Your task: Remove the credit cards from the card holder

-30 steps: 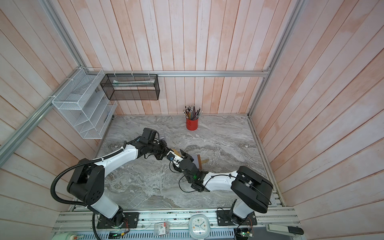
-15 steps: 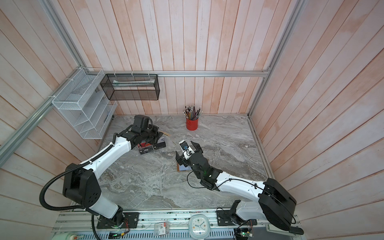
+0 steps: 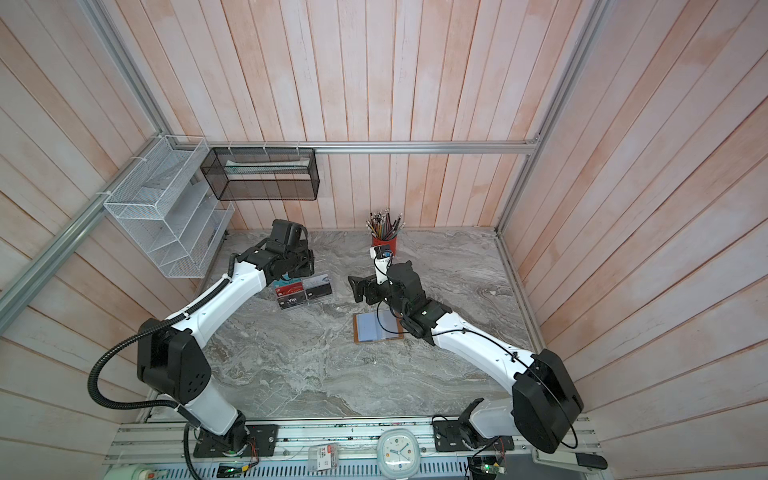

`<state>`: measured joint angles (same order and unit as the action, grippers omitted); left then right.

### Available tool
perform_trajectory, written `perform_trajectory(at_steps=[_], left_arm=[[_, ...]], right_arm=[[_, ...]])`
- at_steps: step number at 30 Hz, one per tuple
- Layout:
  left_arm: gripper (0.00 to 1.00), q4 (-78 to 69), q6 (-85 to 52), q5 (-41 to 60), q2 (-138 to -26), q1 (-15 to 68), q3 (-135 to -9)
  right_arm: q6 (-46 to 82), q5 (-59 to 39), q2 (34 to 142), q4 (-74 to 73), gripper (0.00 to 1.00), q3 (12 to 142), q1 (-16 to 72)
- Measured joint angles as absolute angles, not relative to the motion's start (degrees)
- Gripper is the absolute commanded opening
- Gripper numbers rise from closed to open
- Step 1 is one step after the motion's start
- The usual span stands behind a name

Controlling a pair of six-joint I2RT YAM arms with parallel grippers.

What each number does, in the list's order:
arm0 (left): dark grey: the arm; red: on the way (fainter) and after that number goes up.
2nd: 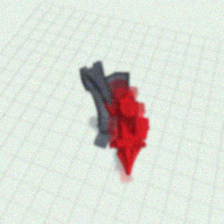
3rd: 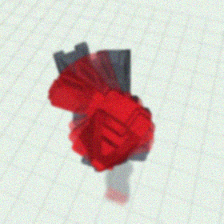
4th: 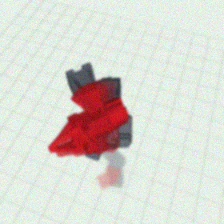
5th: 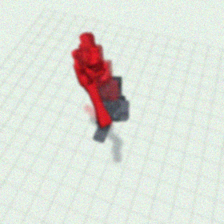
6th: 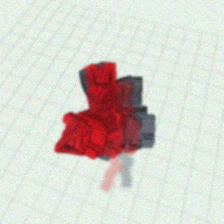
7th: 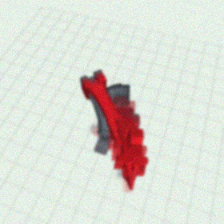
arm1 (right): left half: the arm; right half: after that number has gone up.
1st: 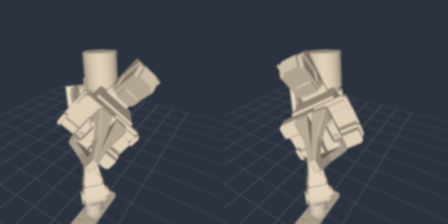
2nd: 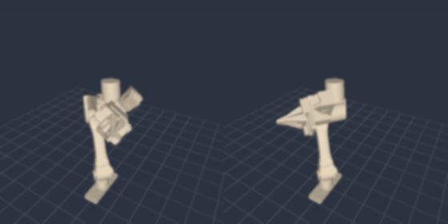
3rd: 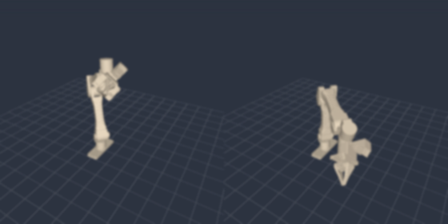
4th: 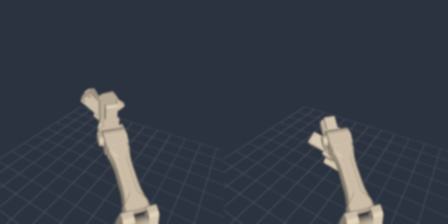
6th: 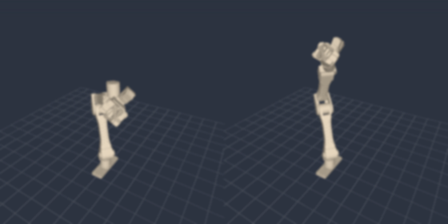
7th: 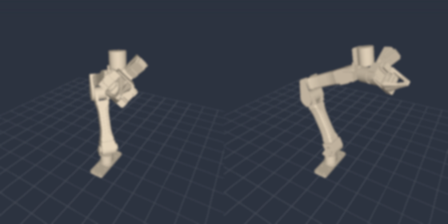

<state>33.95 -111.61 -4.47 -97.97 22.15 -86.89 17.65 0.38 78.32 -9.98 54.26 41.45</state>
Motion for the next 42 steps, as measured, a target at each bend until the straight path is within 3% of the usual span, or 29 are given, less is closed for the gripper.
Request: perform_trajectory(at_steps=[17,42], left_arm=[[0.0,54.8,-118.8,-9.5,-114.8,22.3,-111.0],[0.0,57.9,-119.2,-8.8,-117.6,22.3,-108.3]], right_arm=[[24.0,-10.9,79.7,-11.7,0.98,53.5,35.6],[24.1,-15.6,81.9,-14.0,0.98,51.3,34.0]])
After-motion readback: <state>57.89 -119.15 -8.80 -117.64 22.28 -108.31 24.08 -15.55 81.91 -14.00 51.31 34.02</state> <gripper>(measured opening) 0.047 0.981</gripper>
